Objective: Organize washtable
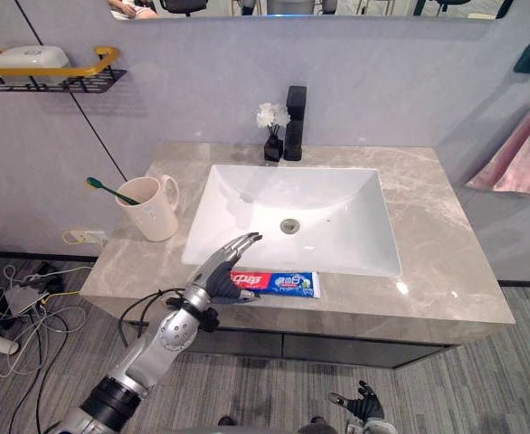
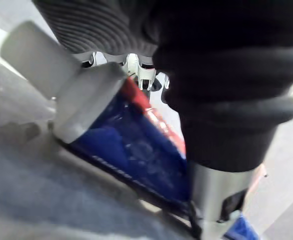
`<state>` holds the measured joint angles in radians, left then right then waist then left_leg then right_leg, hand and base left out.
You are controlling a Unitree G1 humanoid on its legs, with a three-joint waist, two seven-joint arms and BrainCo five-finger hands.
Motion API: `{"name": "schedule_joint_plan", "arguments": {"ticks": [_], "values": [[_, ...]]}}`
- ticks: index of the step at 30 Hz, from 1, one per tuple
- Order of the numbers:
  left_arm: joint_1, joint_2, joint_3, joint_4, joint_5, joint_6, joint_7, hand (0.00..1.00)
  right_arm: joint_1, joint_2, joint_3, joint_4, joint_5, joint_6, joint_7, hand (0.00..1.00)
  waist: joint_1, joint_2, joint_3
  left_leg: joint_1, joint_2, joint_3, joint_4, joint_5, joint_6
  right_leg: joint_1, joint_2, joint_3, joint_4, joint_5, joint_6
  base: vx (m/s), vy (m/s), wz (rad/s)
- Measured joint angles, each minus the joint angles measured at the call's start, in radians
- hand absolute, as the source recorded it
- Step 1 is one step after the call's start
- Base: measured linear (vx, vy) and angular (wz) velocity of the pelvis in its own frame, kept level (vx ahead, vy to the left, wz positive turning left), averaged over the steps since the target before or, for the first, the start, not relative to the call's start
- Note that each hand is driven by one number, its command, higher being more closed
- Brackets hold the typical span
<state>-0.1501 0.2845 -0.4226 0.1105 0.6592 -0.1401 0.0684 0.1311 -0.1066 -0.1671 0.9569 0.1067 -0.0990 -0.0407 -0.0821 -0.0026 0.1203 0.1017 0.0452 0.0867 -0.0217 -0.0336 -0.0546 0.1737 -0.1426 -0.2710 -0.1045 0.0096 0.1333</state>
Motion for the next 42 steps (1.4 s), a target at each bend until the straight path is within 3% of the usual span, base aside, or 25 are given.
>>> {"name": "schedule_joint_plan", "arguments": {"ticks": [9, 14, 18, 29, 35, 42], "values": [[-0.080, 0.058, -0.046, 0.053, 0.122, -0.021, -0.017, 1.00, -0.017, -0.010, 0.001, -0.002, 0.000, 0.000, 0.003, 0.00, -0.016, 0.004, 0.003, 0.000, 0.001, 0.004, 0.000, 0.000, 0.000, -0.002, 0.000, 0.003, 0.000, 0.000, 0.000, -0.02, -0.005, -0.01], [-0.110, 0.061, -0.045, 0.045, 0.129, -0.021, -0.028, 1.00, -0.018, -0.040, 0.002, -0.002, 0.000, 0.000, 0.003, 0.00, -0.021, 0.024, 0.013, 0.001, 0.004, 0.009, 0.000, -0.001, -0.001, -0.004, 0.003, 0.008, 0.000, 0.000, 0.000, 0.00, -0.004, -0.02], [-0.113, 0.067, -0.035, 0.048, 0.130, -0.019, -0.026, 1.00, -0.032, -0.040, 0.003, -0.011, 0.000, -0.001, 0.004, 0.00, -0.042, 0.024, 0.014, 0.001, 0.005, 0.009, 0.000, -0.001, -0.001, -0.004, 0.005, 0.008, 0.001, 0.000, 0.000, 0.00, 0.000, 0.00], [-0.104, 0.072, -0.018, 0.036, 0.116, -0.009, -0.021, 1.00, -0.025, -0.040, 0.008, -0.055, 0.000, -0.001, 0.000, 0.00, -0.043, 0.026, 0.017, 0.001, 0.006, 0.019, 0.000, -0.002, -0.002, -0.009, 0.004, 0.017, 0.002, 0.000, 0.000, 0.00, 0.000, -0.02], [-0.050, 0.061, 0.026, -0.020, 0.089, 0.015, -0.013, 1.00, 0.045, -0.029, -0.016, -0.249, 0.000, -0.004, -0.009, 0.00, -0.044, 0.027, 0.016, 0.001, 0.007, 0.047, 0.000, -0.008, -0.002, -0.024, 0.004, 0.043, 0.004, 0.001, -0.001, -0.01, -0.002, -0.13], [0.043, 0.005, 0.106, -0.166, 0.022, 0.029, -0.003, 1.00, 0.164, 0.042, -0.111, -0.524, 0.000, -0.008, -0.015, 0.00, -0.034, 0.024, 0.016, 0.000, 0.010, 0.108, 0.010, -0.029, 0.002, -0.056, 0.005, 0.112, 0.004, 0.014, 0.001, -0.02, 0.008, -0.26]]}}
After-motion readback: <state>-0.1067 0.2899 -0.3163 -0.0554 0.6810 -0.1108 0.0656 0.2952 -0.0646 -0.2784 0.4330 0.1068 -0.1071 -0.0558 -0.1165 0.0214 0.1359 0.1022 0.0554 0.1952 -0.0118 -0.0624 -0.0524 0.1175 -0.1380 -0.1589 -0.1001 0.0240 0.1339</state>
